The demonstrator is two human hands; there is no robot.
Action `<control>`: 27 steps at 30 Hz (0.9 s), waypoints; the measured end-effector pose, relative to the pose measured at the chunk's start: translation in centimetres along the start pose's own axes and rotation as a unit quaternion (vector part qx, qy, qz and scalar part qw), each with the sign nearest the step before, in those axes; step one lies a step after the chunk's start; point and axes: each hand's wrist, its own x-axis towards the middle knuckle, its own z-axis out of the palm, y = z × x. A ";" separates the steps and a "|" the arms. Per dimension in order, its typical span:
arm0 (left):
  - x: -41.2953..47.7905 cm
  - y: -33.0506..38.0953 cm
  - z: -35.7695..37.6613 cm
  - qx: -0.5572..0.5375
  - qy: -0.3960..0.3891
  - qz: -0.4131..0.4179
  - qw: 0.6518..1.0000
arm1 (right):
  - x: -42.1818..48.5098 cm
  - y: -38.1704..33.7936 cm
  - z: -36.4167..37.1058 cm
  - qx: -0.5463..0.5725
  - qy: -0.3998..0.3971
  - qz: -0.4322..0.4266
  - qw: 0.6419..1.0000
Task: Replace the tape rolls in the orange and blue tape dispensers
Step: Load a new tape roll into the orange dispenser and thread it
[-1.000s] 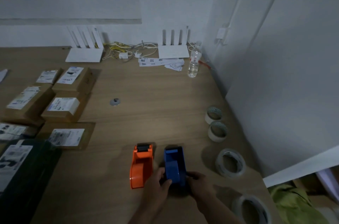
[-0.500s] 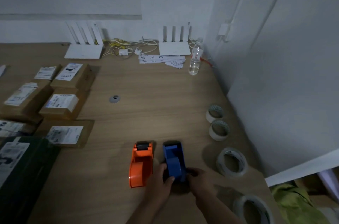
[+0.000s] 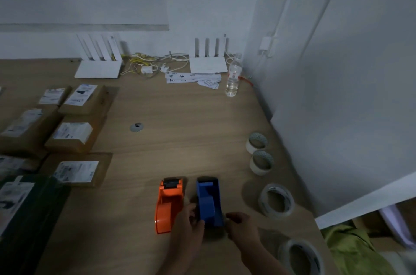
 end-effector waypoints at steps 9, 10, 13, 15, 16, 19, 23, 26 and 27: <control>-0.4 3.3 -0.5 -0.070 0.063 0.091 0.991 | -1.6 -1.4 -3.4 0.083 0.023 -0.060 0.994; -0.5 3.8 -0.3 -0.077 0.056 0.102 0.990 | -1.7 -1.4 -3.9 0.080 0.032 -0.073 0.994; -0.6 5.0 0.7 -0.088 0.033 0.121 0.988 | -1.5 -1.9 -6.3 0.021 0.071 -0.124 0.990; -0.7 5.3 1.3 -0.082 0.027 0.129 0.988 | -2.1 -2.5 -8.2 -0.046 0.097 -0.166 0.980; -0.9 5.5 1.8 -0.082 0.024 0.130 0.988 | -2.4 -2.7 -9.4 -0.077 0.107 -0.184 0.974; -1.3 5.6 2.4 -0.088 0.015 0.119 0.989 | -2.9 -3.3 -12.6 -0.202 0.126 -0.204 0.949; -1.4 5.5 2.8 -0.083 0.021 0.115 0.990 | -0.1 -2.5 -15.0 -0.281 0.114 -0.236 0.923; -1.3 5.7 2.8 -0.088 0.019 0.104 0.991 | 2.1 -1.5 -15.3 -0.364 0.110 -0.260 0.888; -1.3 5.8 2.8 -0.088 0.018 0.102 0.991 | 2.6 -1.3 -15.3 -0.387 0.099 -0.260 0.879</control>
